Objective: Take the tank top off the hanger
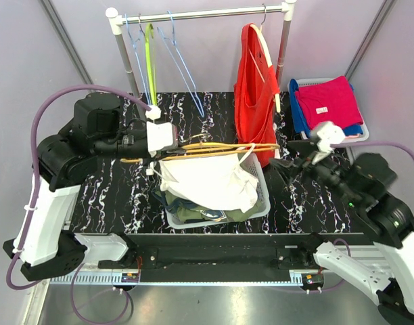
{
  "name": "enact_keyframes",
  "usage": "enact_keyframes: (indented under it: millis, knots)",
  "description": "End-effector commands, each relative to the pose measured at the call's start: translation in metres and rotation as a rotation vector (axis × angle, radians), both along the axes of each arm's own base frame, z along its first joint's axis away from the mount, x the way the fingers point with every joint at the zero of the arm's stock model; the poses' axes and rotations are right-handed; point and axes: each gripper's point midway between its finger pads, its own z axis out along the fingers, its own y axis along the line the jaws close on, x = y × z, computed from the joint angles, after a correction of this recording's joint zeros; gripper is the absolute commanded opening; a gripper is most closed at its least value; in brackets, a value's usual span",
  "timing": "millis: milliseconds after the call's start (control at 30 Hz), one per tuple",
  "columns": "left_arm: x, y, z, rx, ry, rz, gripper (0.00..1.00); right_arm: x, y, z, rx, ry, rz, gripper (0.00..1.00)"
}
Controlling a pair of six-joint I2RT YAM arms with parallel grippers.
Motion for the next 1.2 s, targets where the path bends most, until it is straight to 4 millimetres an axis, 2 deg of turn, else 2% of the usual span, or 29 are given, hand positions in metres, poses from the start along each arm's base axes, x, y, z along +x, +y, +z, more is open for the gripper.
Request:
enact_keyframes:
  millis: [0, 67, 100, 133, 200, 333, 400, 433, 500, 567, 767, 1033, 1167]
  knots:
    - [0.006, 0.002, 0.026, -0.082, -0.072, 0.052, 0.00, -0.005, -0.024, 0.025, 0.116, -0.065, -0.106, 0.73]
    - [0.007, 0.002, 0.027, -0.089, -0.066, 0.063, 0.00, -0.018, -0.023, 0.026, 0.156, -0.060, -0.069, 0.58]
    - [0.007, 0.002, 0.028, -0.092, -0.068, 0.063, 0.00, -0.024, -0.015, 0.021, 0.160, -0.046, -0.013, 0.42]
    - [0.007, 0.002, 0.028, -0.093, -0.067, 0.062, 0.00, -0.029, -0.011, 0.018, 0.174, -0.029, 0.018, 0.35]
    - [0.007, 0.002, 0.029, -0.099, -0.062, 0.068, 0.00, -0.038, 0.007, 0.004, 0.154, 0.012, 0.131, 0.29]
    - [0.008, 0.000, 0.029, -0.105, -0.049, 0.065, 0.00, -0.023, 0.035, -0.019, 0.148, 0.137, 0.182, 0.29]
    - [0.007, -0.001, 0.029, -0.106, -0.045, 0.063, 0.00, -0.016, 0.045, -0.019, 0.173, 0.134, 0.208, 0.35]
    - [0.007, -0.001, 0.029, -0.107, -0.044, 0.065, 0.00, -0.015, 0.048, -0.017, 0.185, 0.126, 0.214, 0.43]
    - [0.008, -0.001, 0.028, -0.105, -0.044, 0.067, 0.00, -0.013, 0.054, -0.011, 0.220, 0.096, 0.240, 0.51]
    - [0.009, 0.000, 0.026, -0.100, -0.040, 0.073, 0.00, -0.011, 0.059, -0.007, 0.245, 0.082, 0.259, 0.55]
    - [0.009, -0.001, 0.023, -0.095, -0.035, 0.069, 0.00, -0.006, 0.079, -0.009, 0.297, 0.108, 0.326, 0.56]
    - [0.010, -0.003, 0.021, -0.090, -0.030, 0.068, 0.01, 0.004, 0.088, -0.007, 0.382, 0.106, 0.334, 0.56]
    - [0.011, -0.003, 0.020, -0.087, -0.027, 0.068, 0.01, 0.013, 0.090, -0.001, 0.430, 0.087, 0.309, 0.48]
